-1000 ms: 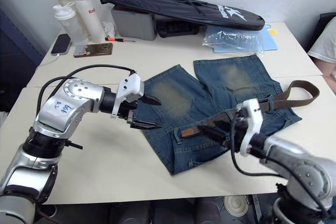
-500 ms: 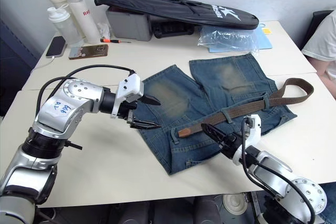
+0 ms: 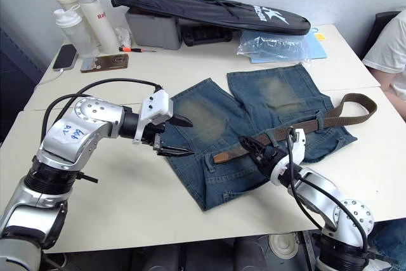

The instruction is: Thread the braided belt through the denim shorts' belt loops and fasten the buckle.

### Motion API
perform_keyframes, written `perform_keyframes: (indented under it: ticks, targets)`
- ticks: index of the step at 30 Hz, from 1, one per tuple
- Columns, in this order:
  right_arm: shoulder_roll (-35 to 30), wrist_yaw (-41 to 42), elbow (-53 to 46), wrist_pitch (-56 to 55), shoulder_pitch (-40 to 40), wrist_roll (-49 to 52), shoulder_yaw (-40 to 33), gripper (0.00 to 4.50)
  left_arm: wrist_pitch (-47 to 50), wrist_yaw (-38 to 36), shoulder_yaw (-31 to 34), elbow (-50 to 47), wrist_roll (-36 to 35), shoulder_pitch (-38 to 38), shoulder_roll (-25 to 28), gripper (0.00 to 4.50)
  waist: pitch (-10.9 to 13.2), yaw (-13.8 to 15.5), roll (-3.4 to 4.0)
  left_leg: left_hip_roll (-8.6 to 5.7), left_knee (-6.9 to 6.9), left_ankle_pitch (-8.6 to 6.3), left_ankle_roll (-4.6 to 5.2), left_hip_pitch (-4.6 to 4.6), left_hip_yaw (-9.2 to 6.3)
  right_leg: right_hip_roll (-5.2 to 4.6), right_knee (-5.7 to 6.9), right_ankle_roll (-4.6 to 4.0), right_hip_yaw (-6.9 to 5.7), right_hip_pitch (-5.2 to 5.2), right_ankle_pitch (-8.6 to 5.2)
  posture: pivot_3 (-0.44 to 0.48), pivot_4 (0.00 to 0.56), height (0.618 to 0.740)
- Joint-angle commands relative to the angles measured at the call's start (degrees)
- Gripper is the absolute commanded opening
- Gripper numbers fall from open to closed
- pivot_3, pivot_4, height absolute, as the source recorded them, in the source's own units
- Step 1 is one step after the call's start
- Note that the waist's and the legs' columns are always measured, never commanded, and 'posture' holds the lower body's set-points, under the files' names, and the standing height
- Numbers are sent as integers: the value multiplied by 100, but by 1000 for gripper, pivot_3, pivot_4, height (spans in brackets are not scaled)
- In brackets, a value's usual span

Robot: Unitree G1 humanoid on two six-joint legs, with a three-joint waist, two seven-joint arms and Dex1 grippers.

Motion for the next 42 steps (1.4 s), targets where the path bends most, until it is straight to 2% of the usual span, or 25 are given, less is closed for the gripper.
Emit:
perform_keyframes:
  ticks: [1, 6, 8, 10, 16, 17, 21, 25, 29, 34, 42]
  targets:
    - [-19, -20, 142, -375, 67, -47, 207, 4482, -7, 42, 171, -243, -71, 23, 94, 4500, 0, -1, -1, 0, 0, 0, 0, 0, 0, 0, -3, 0, 0, 0, 0, 0, 150, 740]
    - [-16, 105, 255, -649, 31, -51, 469, 4482, -6, 83, 150, -244, -69, 17, 66, 4500, -1, 1, -1, 0, 2, 0, 0, 0, 0, 0, -8, 0, 0, 1, 0, 0, 150, 740]
    - [-20, 185, 314, -728, 50, -100, 539, 3976, -13, 98, 146, -252, -72, 19, 61, 4500, -1, 2, -1, 0, 1, 0, 0, 0, 0, 0, -8, 0, 0, 1, 0, 0, 150, 740]
    - [-24, 229, 363, -796, 81, -135, 580, 3271, -17, 113, 148, -246, -75, 15, 54, 4500, -1, 1, -1, 0, 1, 0, 0, 0, 0, 0, -8, 0, 0, 0, 0, 0, 150, 740]
    - [9, 364, 158, -1133, 94, 300, 424, 358, -64, 128, 122, -196, -46, -2, 57, 4500, 0, 0, -1, 0, -1, 0, 1, -1, 1, 0, -8, 0, 0, -1, 0, 0, 150, 740]
    - [2, 434, 134, -1206, 74, 312, 378, 19, -75, 127, 113, -185, -39, -5, 53, 4500, 0, 0, -1, 0, -1, 0, 1, -2, 0, 0, -8, 0, 0, -1, 0, 0, 150, 740]
    - [-85, 862, 20, -1402, -4, 109, 308, 19, -112, 111, 81, -147, -22, -23, 40, 4500, 0, 8, 0, 0, 0, 0, 1, -3, 0, 0, -10, 0, 0, -1, 0, 0, 150, 740]
    - [-309, 1424, -159, -1305, 28, -579, 580, 19, -146, 79, 70, -108, -12, -35, 53, 4500, 3, 7, 3, 0, 0, -1, 1, -4, 1, 0, -12, 0, 0, -1, 0, 0, 150, 740]
    - [-509, 2160, -399, -1344, 166, -1909, 1183, 19, -164, 46, 66, -89, 0, -42, 86, 4500, 3, 6, 3, 0, -4, -1, 1, -3, 0, 0, -14, 0, -1, -3, 0, 0, 150, 740]
    - [-426, 2842, -268, -1975, 303, -3453, 1578, 19, -149, 14, 82, -97, 9, -63, 135, 4500, 3, 4, 3, 0, -5, -1, 2, -4, 1, 1, -15, 0, -1, -5, 0, 0, 150, 740]
    - [-148, 3429, -361, -2033, 394, -4177, 1923, 19, -175, -34, 76, -37, 28, -113, 198, 4500, 3, -8, 2, 0, -1, -1, 2, -2, 1, 1, -14, 0, 0, -4, 0, 0, 150, 740]
